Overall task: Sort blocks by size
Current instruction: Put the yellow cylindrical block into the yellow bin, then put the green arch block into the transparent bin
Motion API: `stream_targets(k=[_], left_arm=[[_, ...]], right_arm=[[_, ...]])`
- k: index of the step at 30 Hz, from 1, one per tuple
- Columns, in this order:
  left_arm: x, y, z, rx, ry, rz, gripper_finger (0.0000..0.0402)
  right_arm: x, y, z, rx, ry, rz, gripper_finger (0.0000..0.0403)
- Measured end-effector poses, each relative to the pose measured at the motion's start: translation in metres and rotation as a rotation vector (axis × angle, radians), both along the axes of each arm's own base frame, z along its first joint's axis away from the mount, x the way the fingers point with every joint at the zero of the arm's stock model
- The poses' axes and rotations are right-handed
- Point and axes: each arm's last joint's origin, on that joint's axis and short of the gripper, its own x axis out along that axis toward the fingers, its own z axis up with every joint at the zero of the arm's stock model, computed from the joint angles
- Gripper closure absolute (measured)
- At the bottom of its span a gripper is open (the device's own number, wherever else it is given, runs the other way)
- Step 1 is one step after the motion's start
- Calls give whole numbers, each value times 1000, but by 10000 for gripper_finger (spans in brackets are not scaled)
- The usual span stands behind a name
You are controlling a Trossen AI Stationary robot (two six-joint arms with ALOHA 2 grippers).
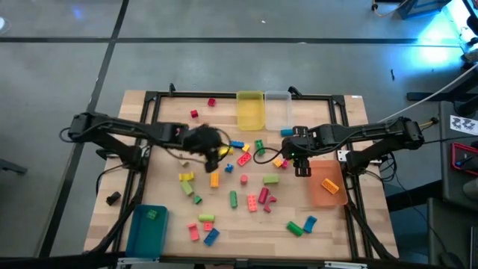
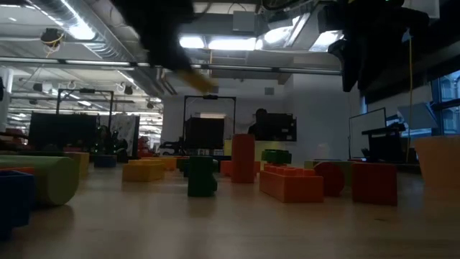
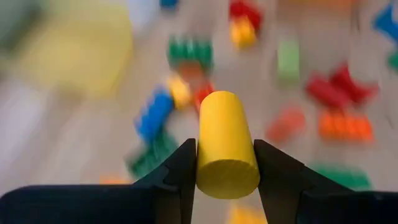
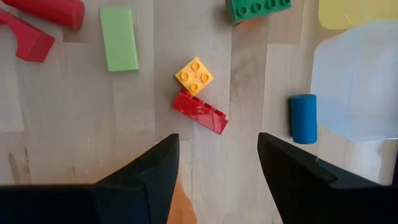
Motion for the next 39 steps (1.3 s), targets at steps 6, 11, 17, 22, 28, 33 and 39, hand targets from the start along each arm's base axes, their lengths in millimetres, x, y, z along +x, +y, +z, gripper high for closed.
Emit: stream_targets(k=[6, 11, 17, 22, 28, 33, 39], left_arm=[[31, 45, -10, 145, -131, 36, 279], [49, 80, -26, 236, -196, 82, 278], [63, 118, -53, 308, -223, 142, 275], [68, 144, -76, 356, -210, 173, 274], [65, 162, -92, 407, -167, 180, 273], [62, 169, -94, 375, -172, 222, 250], [62, 169, -93, 384, -170, 216, 202]], right_arm=[[0, 0, 0, 0, -1, 0, 183], [1, 0, 0, 1, -7, 0, 183], [7, 1, 2, 13, -73, 1, 183], [12, 2, 4, 51, -136, -29, 183], [15, 4, 1, 145, -168, -91, 183], [19, 7, -24, 238, -179, -97, 183], [23, 9, -47, 307, -259, -69, 183]])
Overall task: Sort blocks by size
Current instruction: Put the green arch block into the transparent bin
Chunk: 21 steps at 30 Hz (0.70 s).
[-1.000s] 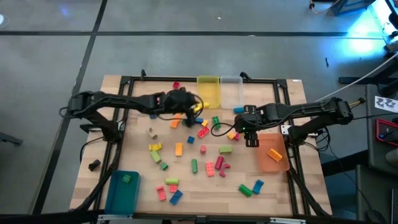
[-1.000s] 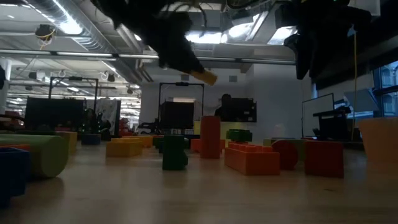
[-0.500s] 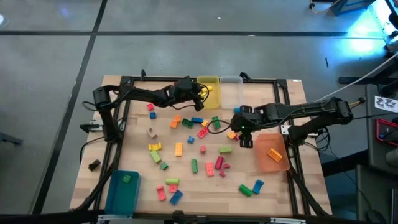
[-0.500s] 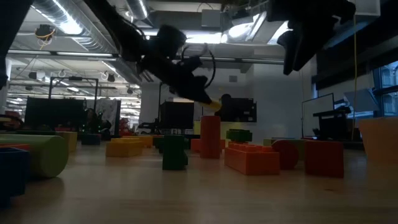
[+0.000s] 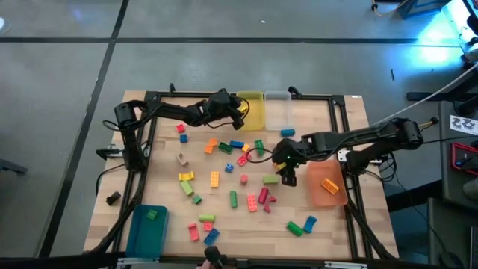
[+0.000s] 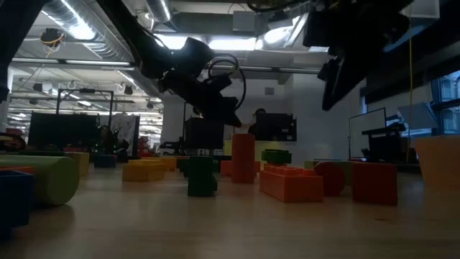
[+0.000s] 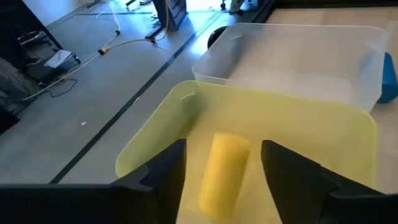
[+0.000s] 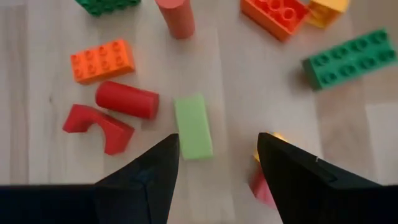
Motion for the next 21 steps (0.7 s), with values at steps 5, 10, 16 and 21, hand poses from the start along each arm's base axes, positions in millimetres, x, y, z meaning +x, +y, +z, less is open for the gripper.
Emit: stream_targets(k=[5, 10, 16, 21], left_arm=[[0, -1, 0, -3, 0, -1, 187], [0, -1, -1, -7, 2, -1, 185], [0, -1, -1, -43, -24, 19, 185], [0, -1, -1, -42, -22, 18, 185]], right_arm=[[-2, 0, -19, 5, -27, 2, 183], [-7, 0, -41, 21, -54, 11, 183], [-13, 5, -59, 64, -104, 56, 183], [-17, 18, -66, -12, -147, 99, 183]])
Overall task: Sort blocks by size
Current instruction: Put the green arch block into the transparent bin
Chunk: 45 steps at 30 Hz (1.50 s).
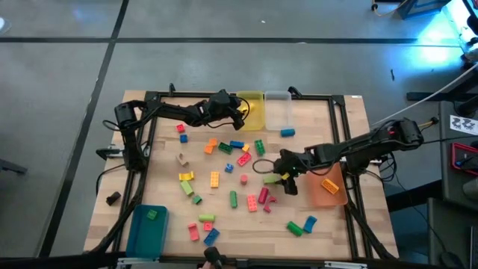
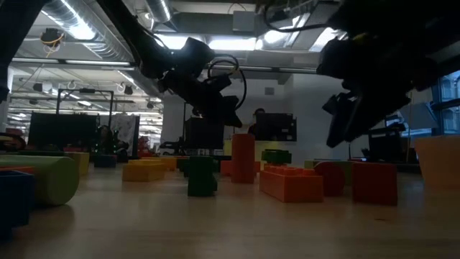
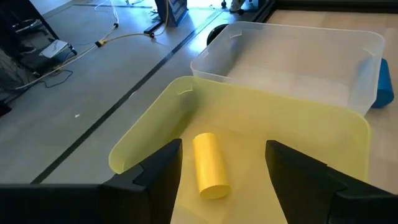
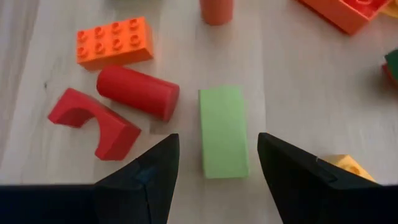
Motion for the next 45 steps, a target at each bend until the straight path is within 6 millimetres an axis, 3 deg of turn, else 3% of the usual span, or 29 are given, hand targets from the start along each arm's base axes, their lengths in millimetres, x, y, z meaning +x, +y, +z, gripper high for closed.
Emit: stream_targets(k=[4, 19, 28, 32, 36, 40, 45], left_arm=[[0, 0, 0, -1, -1, 1, 185], [0, 0, 0, -2, -2, 1, 185], [0, 0, 0, -3, -1, 1, 185], [0, 0, 0, -2, -1, 1, 185], [0, 0, 1, -1, -4, 1, 185], [-1, -1, 4, 4, -4, -3, 185], [-5, -7, 26, 47, -19, -28, 185]], right_arm=[[-2, 7, -2, -74, -16, -15, 183], [-6, 6, -12, -71, -41, -21, 183], [6, 9, -38, -68, 2, -9, 184], [8, 9, -44, -71, 15, -8, 212], [8, 9, -44, -74, 8, -11, 267], [9, 9, -37, -93, -1, -20, 267], [14, 3, -19, -118, 39, -19, 267]])
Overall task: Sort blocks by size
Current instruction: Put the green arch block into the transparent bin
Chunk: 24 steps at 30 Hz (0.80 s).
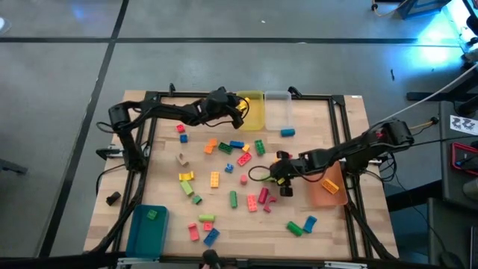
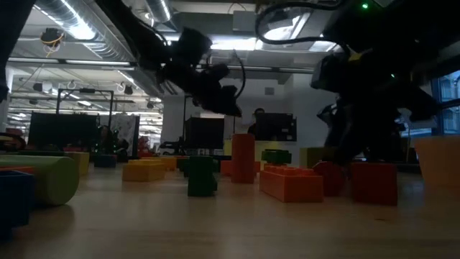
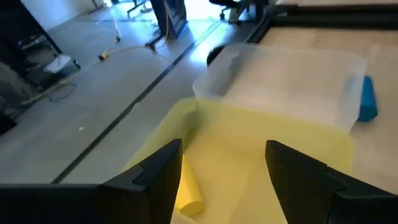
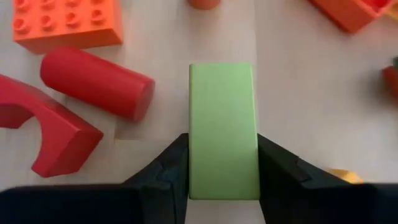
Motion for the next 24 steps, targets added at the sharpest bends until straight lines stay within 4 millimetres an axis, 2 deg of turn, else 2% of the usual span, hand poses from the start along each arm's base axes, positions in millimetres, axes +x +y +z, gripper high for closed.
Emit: stream_targets(k=[6, 13, 19, 24], left_arm=[[-16, -15, 35, 3, 13, -24, 185], [-49, -34, 67, -70, 92, -19, 185], [-79, -50, 83, -161, 166, -1, 185], [-96, -61, 85, -236, 250, 7, 185]], right_arm=[[10, -16, 31, -61, 71, 17, 247], [19, -44, 78, -214, 169, 64, 265], [20, -83, 115, -438, 242, -4, 249], [14, -124, 128, -573, 296, -105, 251]])
